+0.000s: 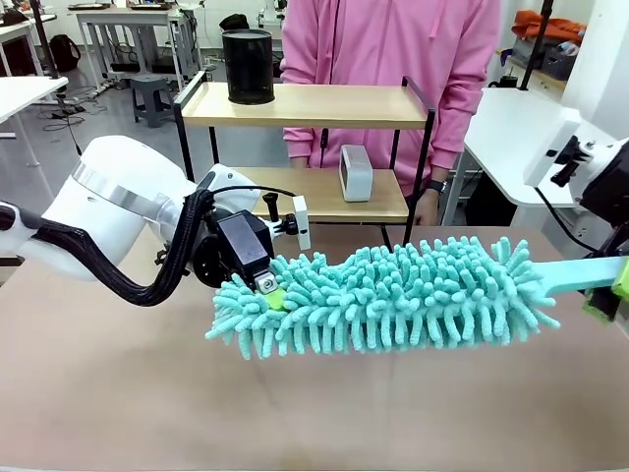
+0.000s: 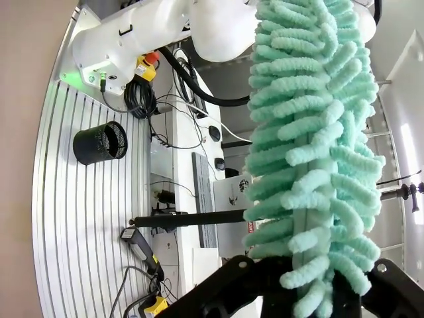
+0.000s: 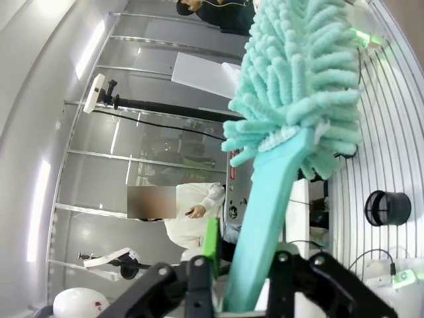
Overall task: Clean the shelf.
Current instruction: Hand the Duster back to the human.
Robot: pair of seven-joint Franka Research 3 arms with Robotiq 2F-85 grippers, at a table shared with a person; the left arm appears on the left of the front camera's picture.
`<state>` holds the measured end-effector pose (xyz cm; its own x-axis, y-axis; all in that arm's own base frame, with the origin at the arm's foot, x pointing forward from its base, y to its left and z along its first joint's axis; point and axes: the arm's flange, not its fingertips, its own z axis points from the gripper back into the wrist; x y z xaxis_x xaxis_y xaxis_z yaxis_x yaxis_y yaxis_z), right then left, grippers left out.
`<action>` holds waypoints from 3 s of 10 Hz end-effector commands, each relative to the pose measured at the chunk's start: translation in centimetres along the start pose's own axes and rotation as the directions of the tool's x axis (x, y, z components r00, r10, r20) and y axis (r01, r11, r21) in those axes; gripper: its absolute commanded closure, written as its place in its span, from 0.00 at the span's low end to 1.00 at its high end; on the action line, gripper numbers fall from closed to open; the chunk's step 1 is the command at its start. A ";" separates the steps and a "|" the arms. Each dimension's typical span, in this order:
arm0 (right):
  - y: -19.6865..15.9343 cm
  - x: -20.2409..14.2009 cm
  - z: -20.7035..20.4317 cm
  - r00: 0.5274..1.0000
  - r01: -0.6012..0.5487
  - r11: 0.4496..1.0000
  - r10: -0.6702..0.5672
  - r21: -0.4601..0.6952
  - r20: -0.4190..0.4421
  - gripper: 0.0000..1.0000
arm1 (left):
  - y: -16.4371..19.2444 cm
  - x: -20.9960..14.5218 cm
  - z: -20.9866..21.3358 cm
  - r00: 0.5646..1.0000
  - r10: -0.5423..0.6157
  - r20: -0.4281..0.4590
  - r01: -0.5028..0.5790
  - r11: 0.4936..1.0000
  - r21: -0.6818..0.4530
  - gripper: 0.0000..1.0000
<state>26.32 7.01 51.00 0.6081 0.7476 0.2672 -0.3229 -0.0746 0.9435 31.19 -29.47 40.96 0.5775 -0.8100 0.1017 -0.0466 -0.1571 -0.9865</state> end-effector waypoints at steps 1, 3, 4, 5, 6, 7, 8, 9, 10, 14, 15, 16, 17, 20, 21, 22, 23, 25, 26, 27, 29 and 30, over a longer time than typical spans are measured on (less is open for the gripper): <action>0.7 -0.4 0.7 1.000 -0.026 1.000 0.026 0.011 0.000 0.00 | -0.2 -0.4 0.0 0.999 -0.033 -0.013 0.033 0.999 0.032 1.00; 0.8 -0.7 1.6 0.995 -0.026 0.999 0.030 -0.042 0.097 0.05 | 0.0 -0.4 0.1 0.999 -0.035 -0.024 0.037 0.998 0.054 1.00; 0.8 -1.1 2.4 0.982 0.001 0.996 0.016 -0.088 0.190 0.00 | 0.0 -0.6 0.2 0.999 -0.036 -0.027 0.038 0.997 0.068 1.00; 1.1 -1.9 3.4 0.943 0.030 0.990 0.017 -0.136 0.332 0.00 | -0.1 -0.9 0.5 0.998 -0.052 -0.025 0.054 0.993 0.100 1.00; 1.2 -3.0 4.7 0.852 0.110 0.971 0.018 -0.211 0.523 0.00 | -0.3 -1.5 1.1 0.998 -0.063 -0.013 0.064 0.992 0.110 1.00; 1.5 -4.9 6.1 0.713 0.197 0.947 0.040 -0.255 0.700 0.00 | -0.9 -2.4 2.3 0.997 -0.074 0.026 0.070 0.991 0.112 1.00; 1.6 -7.1 7.2 0.598 0.314 0.896 0.069 -0.312 0.799 0.00 | -1.6 -3.5 3.7 0.991 -0.098 0.087 0.084 0.984 0.154 1.00; 1.8 -9.6 7.9 0.494 0.432 0.841 0.082 -0.326 0.866 0.00 | -2.6 -4.7 5.0 0.979 -0.126 0.158 0.098 0.980 0.173 1.00; 1.4 -11.9 9.0 0.321 0.554 0.799 0.055 -0.234 0.946 0.00 | -3.8 -6.1 6.6 0.957 -0.168 0.237 0.119 0.971 0.205 1.00; 1.6 -8.9 9.8 0.709 0.216 0.926 0.069 -0.310 0.702 0.00 | -10.8 -15.1 10.5 0.764 -0.439 0.474 0.231 0.871 0.435 1.00; 1.6 -8.9 9.8 0.709 0.216 0.926 0.069 -0.310 0.702 0.00 | -12.5 -17.2 10.6 0.678 -0.537 0.503 0.231 0.804 0.547 1.00; 1.6 -8.9 9.8 0.709 0.216 0.926 0.069 -0.310 0.702 0.00 | -13.8 -19.3 10.6 0.583 -0.615 0.530 0.230 0.751 0.619 1.00; 1.6 -8.9 9.8 0.709 0.216 0.926 0.069 -0.310 0.702 0.00 | -14.7 -21.2 10.9 0.508 -0.663 0.550 0.261 0.726 0.636 1.00; 1.6 -8.9 9.8 0.709 0.216 0.926 0.069 -0.310 0.702 0.00 | -15.5 -25.9 14.1 0.124 -0.740 0.662 0.200 0.672 0.713 1.00; 1.6 -8.9 9.8 0.709 0.216 0.926 0.069 -0.310 0.702 0.00 | -15.3 -27.1 15.7 0.003 -0.712 0.703 0.116 0.698 0.707 1.00; 1.6 -8.9 9.8 0.709 0.216 0.926 0.069 -0.310 0.702 0.00 | -15.0 -28.6 17.0 -0.091 -0.628 0.773 0.000 0.776 0.631 1.00; 1.6 -8.9 9.8 0.709 0.216 0.926 0.069 -0.310 0.702 0.00 | -14.6 -29.4 17.3 -0.124 -0.540 0.833 -0.040 0.841 0.539 1.00; 1.6 -8.9 9.8 0.709 0.216 0.926 0.069 -0.310 0.702 0.00 | -13.9 -29.9 18.5 -0.100 -0.369 0.924 -0.167 0.922 0.350 1.00; 1.6 -8.9 9.8 0.709 0.216 0.926 0.069 -0.310 0.702 0.00 | -13.4 -29.3 19.3 -0.069 -0.321 0.945 -0.219 0.929 0.299 1.00; 1.6 -8.9 9.8 0.709 0.216 0.926 0.069 -0.310 0.702 0.00 | -12.5 -28.8 20.1 0.011 -0.211 0.978 -0.298 0.932 0.204 1.00; 1.6 -8.9 9.8 0.709 0.216 0.926 0.069 -0.310 0.702 0.00 | -10.5 -28.0 21.4 0.033 -0.099 0.994 -0.382 0.918 0.105 1.00; 1.6 -8.9 9.8 0.709 0.216 0.926 0.069 -0.310 0.702 0.00 | -10.1 -27.5 22.0 0.013 -0.068 0.998 -0.392 0.917 0.068 1.00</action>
<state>27.46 -5.97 51.86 0.9230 0.0541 0.3809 -0.3783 0.3081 0.8729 35.57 7.27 45.69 0.8355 0.5485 -0.0328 -0.1783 0.2141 -0.9604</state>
